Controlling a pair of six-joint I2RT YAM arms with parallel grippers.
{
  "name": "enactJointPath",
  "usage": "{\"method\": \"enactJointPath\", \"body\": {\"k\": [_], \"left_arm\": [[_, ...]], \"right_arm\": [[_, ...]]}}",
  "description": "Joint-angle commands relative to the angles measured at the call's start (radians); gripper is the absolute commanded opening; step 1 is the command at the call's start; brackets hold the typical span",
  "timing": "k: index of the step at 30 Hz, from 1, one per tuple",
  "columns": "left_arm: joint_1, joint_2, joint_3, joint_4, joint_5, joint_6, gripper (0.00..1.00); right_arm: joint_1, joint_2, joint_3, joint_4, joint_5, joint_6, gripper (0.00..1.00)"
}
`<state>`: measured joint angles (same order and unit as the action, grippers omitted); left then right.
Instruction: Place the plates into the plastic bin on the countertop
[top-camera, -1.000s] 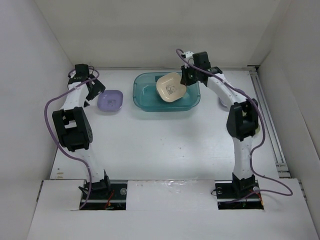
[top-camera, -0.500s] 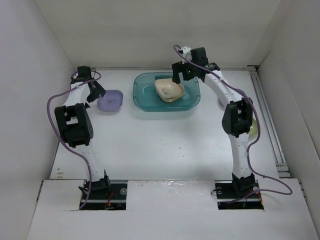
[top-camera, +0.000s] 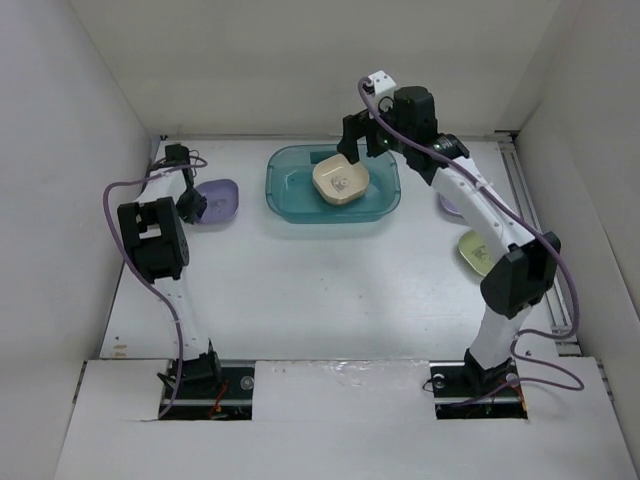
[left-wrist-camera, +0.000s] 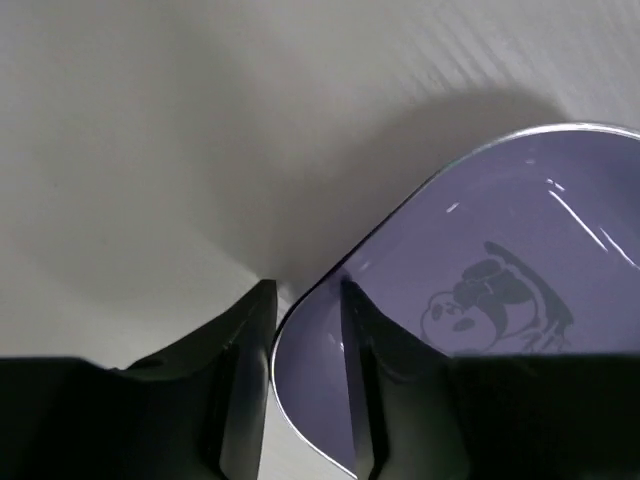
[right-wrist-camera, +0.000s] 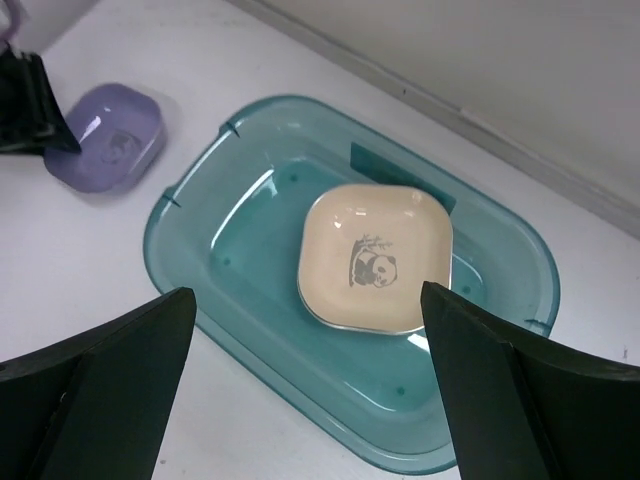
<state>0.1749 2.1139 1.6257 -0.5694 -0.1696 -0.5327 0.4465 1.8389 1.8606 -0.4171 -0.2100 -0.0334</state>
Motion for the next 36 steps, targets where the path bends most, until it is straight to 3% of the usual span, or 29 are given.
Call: {"method": "enactJointPath", "body": {"k": [1,2,4,7,13,18,24,29,33,36], "left_arm": [[0.002,-0.008,0.026,-0.032,-0.022,-0.006,0.24],[0.002,-0.020,0.013,-0.011,-0.022,-0.006,0.23],[0.002,-0.020,0.026,-0.026,-0.022,-0.016,0.00],[0.002,-0.061,0.042,-0.043,-0.013,-0.016,0.00],[-0.073,-0.388,-0.012,0.020,0.016,-0.088,0.00],[-0.309,-0.526,-0.067,0.086,-0.057,-0.208,0.00],[-0.481,-0.459,-0.056,0.233,0.002,-0.339,0.00],[-0.613,-0.301,0.008,0.321,-0.008,-0.487,0.00],[-0.644,-0.227,0.008,0.402,0.004,-0.614,0.00],[-0.670,-0.154,0.100,0.355,-0.016,-0.671,0.00]], "right_arm": [[0.003,-0.064,-0.012,0.066,0.018,0.021,1.00],[0.012,-0.094,-0.024,0.066,0.018,0.021,1.00],[0.012,-0.128,-0.055,0.066,0.018,0.021,1.00],[0.012,-0.200,-0.090,0.057,0.044,0.039,1.00],[-0.014,-0.323,-0.216,0.014,0.155,0.090,1.00],[-0.049,-0.423,-0.365,0.026,0.218,0.138,1.00],[-0.081,-0.601,-0.512,0.015,0.326,0.223,1.00],[-0.120,-0.727,-0.647,0.024,0.354,0.288,1.00],[-0.146,-0.826,-0.725,0.035,0.345,0.325,1.00],[-0.169,-0.840,-0.744,0.025,0.336,0.325,1.00]]}}
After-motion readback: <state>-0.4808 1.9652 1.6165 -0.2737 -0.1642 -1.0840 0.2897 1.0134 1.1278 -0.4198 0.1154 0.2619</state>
